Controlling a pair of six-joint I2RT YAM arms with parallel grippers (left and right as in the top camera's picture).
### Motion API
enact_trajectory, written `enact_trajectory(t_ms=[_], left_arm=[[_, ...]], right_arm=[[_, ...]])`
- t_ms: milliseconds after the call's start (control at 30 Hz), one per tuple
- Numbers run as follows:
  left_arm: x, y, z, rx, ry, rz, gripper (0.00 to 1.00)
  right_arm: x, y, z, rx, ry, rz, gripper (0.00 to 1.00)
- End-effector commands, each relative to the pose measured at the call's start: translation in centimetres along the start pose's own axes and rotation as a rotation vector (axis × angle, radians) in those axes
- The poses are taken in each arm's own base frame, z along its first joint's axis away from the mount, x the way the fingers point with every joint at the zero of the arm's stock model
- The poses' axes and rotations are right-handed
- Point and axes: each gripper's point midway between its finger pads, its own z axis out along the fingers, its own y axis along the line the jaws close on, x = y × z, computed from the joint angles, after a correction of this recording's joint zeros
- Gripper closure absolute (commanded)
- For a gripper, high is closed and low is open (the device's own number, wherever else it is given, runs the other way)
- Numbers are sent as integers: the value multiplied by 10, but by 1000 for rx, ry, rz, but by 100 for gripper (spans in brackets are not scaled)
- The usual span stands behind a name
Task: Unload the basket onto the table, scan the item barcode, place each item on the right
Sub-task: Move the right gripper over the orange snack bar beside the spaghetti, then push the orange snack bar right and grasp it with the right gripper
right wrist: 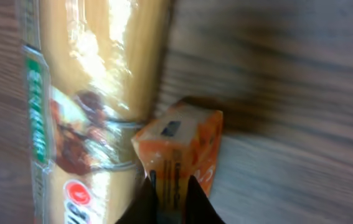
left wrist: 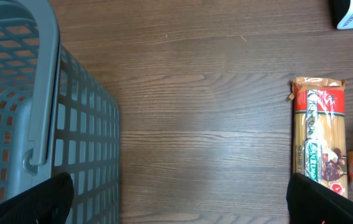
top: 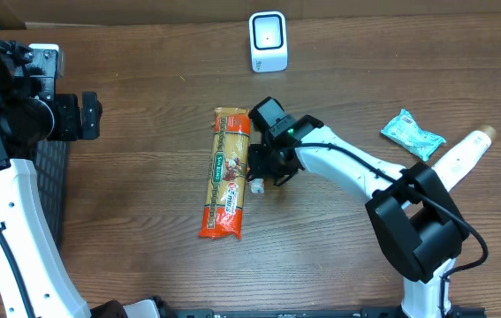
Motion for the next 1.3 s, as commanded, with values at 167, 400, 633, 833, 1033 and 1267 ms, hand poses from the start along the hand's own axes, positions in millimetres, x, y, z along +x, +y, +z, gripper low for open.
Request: enact_trajectory(t_ms=[167, 400, 633, 833, 1033, 1267], left_arm=[[0, 2, 2, -7, 6, 9, 0], [0, 2, 2, -7, 6, 9, 0], [0, 2, 2, -7, 6, 9, 0], [0, 2, 2, -7, 6, 9, 0], [0, 2, 2, -7, 6, 9, 0], [0, 2, 2, -7, 6, 9, 0]], right_arm=[[-24, -43, -65, 244, -103, 35, 96], [-25, -103, -90, 654, -210, 81, 96], [-20, -100, -49, 655, -123, -13, 87], [-20, -40, -41, 351, -36, -79, 56], [-46, 5, -87, 159, -87, -115, 43], [-64, -58, -114, 194, -52, -83, 25]])
